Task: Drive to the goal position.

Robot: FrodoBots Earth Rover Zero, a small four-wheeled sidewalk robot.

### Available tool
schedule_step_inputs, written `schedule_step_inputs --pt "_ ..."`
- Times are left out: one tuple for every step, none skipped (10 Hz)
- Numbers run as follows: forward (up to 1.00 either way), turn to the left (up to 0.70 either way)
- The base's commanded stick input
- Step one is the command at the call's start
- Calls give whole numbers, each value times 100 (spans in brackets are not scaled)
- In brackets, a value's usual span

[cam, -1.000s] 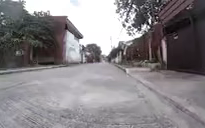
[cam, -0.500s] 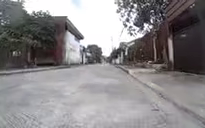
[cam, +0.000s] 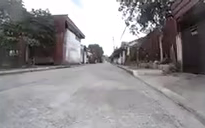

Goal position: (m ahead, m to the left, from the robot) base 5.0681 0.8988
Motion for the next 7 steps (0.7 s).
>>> schedule_step_inputs --pt "100 0" --pt "100 0" --pt "100 0" --pt "100 0" --pt "100 0" --pt "100 0" --pt "100 0"
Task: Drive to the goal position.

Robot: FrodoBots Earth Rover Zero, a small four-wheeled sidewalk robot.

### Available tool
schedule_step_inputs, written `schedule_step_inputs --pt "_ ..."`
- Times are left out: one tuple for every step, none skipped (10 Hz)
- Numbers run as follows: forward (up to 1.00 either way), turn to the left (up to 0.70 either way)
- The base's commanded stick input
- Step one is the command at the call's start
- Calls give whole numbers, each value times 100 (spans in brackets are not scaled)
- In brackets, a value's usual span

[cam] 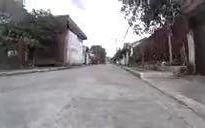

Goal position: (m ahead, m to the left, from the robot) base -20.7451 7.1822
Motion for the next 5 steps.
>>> schedule_step_inputs --pt "100 0" --pt "100 0" --pt "100 0" --pt "100 0" --pt "100 0"
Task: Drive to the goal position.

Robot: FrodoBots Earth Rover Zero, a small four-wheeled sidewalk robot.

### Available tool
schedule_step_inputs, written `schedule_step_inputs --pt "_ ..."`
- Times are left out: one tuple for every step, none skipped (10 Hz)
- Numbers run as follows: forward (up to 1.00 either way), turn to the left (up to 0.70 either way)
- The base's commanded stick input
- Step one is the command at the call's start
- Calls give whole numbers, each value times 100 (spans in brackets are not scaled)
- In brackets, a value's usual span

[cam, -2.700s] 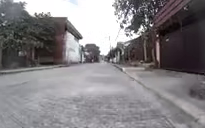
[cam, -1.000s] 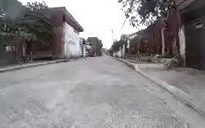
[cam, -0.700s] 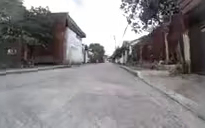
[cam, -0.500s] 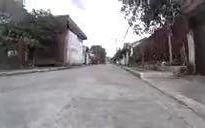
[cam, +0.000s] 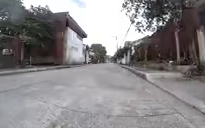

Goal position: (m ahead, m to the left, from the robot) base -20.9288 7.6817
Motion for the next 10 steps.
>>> schedule_step_inputs --pt "100 0" --pt "100 0" --pt "100 0" --pt "100 0" --pt "100 0" --pt "100 0" --pt "100 0" --pt "100 0" --pt "100 0" --pt "100 0"
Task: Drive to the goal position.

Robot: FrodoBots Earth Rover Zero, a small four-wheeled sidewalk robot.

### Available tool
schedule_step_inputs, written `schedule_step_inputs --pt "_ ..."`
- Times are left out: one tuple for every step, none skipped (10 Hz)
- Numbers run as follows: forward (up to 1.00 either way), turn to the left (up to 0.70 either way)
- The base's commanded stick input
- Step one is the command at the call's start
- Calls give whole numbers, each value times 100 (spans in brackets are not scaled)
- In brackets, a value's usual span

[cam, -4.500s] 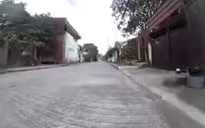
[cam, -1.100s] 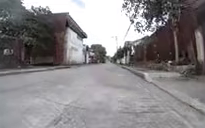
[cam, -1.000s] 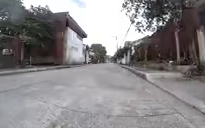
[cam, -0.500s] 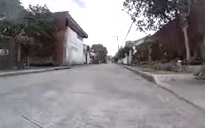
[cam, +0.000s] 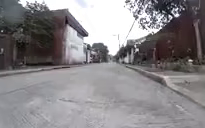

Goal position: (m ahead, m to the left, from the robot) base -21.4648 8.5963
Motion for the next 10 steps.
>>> schedule_step_inputs --pt "100 0" --pt "100 0" --pt "100 0" --pt "100 0" --pt "100 0" --pt "100 0" --pt "100 0" --pt "100 0" --pt "100 0" --pt "100 0"
